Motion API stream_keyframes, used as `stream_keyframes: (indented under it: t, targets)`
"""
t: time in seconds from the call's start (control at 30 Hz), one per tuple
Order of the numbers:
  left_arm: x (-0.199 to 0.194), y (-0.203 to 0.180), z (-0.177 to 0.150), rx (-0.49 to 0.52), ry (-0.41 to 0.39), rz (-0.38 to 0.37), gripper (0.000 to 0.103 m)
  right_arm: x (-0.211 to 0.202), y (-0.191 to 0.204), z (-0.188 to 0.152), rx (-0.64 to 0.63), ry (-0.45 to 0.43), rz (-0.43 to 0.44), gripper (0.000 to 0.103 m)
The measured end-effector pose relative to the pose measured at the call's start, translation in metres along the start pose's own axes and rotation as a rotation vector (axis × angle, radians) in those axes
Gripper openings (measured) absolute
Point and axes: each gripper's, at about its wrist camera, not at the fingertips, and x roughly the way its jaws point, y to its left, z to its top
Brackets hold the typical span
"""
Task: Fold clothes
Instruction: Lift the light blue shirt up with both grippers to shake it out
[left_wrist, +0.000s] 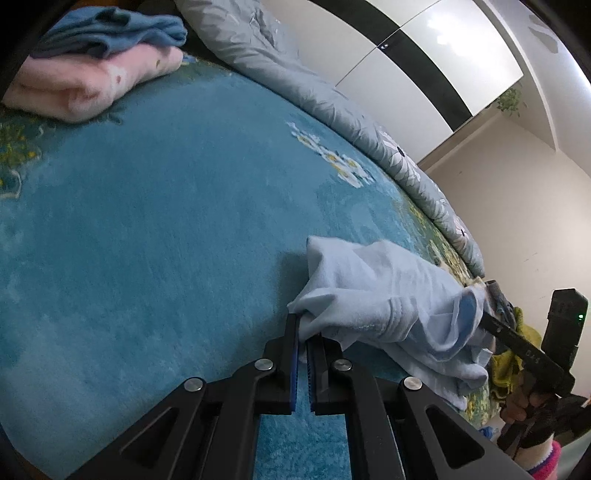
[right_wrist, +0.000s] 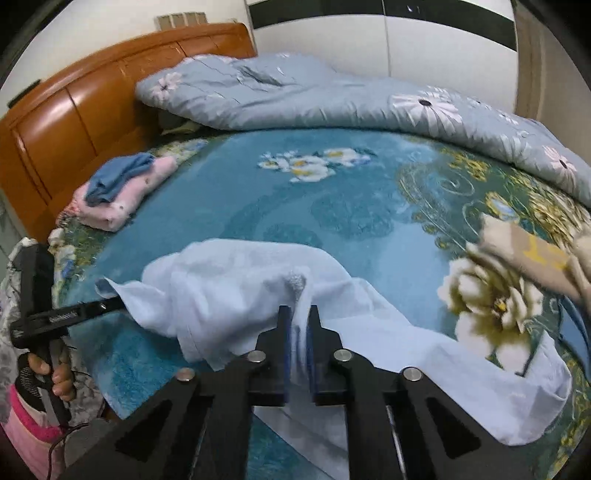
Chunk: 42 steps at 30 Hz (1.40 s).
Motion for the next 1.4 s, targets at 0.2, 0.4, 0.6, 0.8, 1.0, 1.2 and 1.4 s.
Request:
stream_keyframes:
  t: [0.2, 0.4, 0.6, 0.8, 1.0, 1.2, 1.4]
  targets:
    - [-0.015, -0.027, 0.046, 0.121, -0.104, 0.054, 0.003, -0.048, -0.003, 0.022, 0.054, -0.163, -0.088, 0.004]
    - [-0.070, -0.092, 0.103, 0.294, -0.274, 0.060, 0.003, -0.139, 0.017, 0.063, 0.048, -0.439, -0.184, 0.004]
    - [-0.152, -0.156, 0.118, 0.462, -0.453, 0.038, 0.003, -0.230, 0.050, 0.072, -0.009, -0.709, -0.301, 0.004]
    - [-0.241, -0.205, 0.105, 0.594, -0.631, 0.012, 0.003, -0.308, 0.061, 0.054, -0.007, -0.898, -0.310, 0.004]
    - [-0.308, -0.243, 0.087, 0.687, -0.746, -0.006, 0.003, -0.365, 0.071, 0.035, -0.038, -1.017, -0.283, 0.004]
    - [-0.312, -0.265, 0.116, 0.748, -0.773, 0.072, 0.003, -0.380, 0.080, 0.049, -0.097, -1.063, -0.322, 0.004]
    - [-0.205, -0.260, 0.161, 0.733, -0.601, 0.197, 0.003, -0.281, 0.033, 0.111, -0.048, -0.831, -0.318, 0.005]
